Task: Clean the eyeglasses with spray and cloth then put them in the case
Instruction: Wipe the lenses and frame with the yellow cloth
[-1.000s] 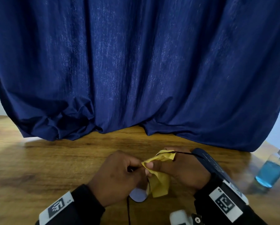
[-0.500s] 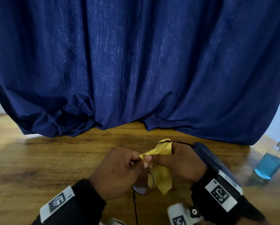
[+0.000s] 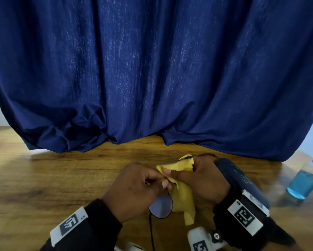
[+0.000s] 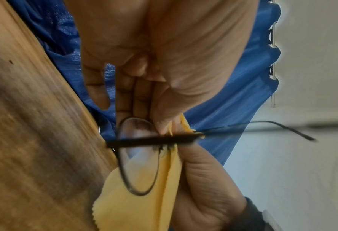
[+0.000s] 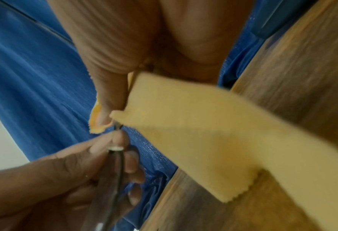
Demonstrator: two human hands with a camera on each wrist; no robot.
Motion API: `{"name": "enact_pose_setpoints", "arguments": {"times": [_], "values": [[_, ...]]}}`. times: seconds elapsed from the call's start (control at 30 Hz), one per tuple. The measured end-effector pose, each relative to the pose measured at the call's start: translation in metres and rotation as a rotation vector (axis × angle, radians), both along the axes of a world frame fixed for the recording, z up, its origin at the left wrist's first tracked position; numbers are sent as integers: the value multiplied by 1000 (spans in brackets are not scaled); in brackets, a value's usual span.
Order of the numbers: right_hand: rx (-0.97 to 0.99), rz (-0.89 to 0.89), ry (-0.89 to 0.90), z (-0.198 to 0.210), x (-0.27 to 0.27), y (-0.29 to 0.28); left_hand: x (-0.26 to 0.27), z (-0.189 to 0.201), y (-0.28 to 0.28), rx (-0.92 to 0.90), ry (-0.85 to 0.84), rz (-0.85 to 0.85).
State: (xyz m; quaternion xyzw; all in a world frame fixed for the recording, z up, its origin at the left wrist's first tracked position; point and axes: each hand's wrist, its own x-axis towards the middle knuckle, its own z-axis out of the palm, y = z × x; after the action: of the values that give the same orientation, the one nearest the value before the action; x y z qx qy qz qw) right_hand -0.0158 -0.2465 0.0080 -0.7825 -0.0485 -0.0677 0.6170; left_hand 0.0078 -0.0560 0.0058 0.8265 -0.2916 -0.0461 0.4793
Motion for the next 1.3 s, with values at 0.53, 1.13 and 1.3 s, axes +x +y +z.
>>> {"name": "enact_pose_setpoints", "arguments": {"times": [0.53, 1.13, 1.3], "values": [[-96, -103, -6, -3, 6, -4, 0, -2, 0, -33, 38, 15], [-157, 18, -9, 4, -2, -8, 4, -3, 5, -51, 36, 65], [-120, 86, 55, 3, -3, -2, 4, -2, 4, -6, 53, 30]]}}
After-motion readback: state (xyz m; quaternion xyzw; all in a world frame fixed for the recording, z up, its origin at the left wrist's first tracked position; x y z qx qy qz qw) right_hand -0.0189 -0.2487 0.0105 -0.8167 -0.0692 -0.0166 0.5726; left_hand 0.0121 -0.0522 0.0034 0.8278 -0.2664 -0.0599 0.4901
